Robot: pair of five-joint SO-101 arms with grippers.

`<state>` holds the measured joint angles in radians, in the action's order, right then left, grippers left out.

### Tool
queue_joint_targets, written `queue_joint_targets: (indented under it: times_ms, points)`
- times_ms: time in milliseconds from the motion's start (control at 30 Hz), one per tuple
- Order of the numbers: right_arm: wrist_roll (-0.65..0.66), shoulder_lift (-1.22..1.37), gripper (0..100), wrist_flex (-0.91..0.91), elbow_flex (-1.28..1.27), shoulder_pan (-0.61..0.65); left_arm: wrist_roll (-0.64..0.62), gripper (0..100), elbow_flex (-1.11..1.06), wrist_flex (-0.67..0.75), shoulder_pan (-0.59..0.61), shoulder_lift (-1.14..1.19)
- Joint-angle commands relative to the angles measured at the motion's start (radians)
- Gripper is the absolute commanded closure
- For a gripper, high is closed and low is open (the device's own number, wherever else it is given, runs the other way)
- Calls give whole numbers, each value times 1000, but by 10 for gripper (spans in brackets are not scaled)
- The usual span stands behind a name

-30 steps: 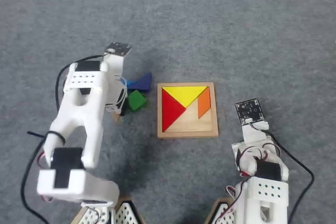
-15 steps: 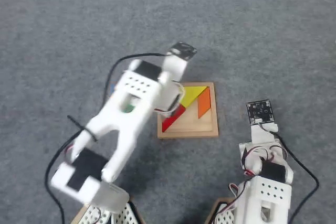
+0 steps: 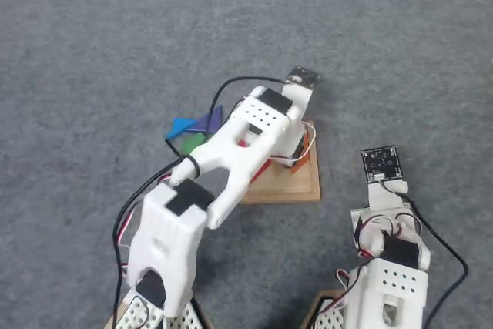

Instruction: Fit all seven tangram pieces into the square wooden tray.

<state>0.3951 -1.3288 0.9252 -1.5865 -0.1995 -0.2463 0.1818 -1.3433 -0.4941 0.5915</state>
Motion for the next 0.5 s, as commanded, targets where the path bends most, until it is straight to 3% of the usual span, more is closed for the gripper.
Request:
queue_joint_targets:
  times_ms: [0, 233, 467]
  points:
    - [6, -13, 991, -18, 32, -8, -28, 945, 71, 11, -6, 6]
    - [12, -13, 991, -19, 17, 47, -29, 931, 105, -21, -6, 12]
    - [12, -13, 991, -21, 15, 50, -29, 786, 130, -49, -6, 6]
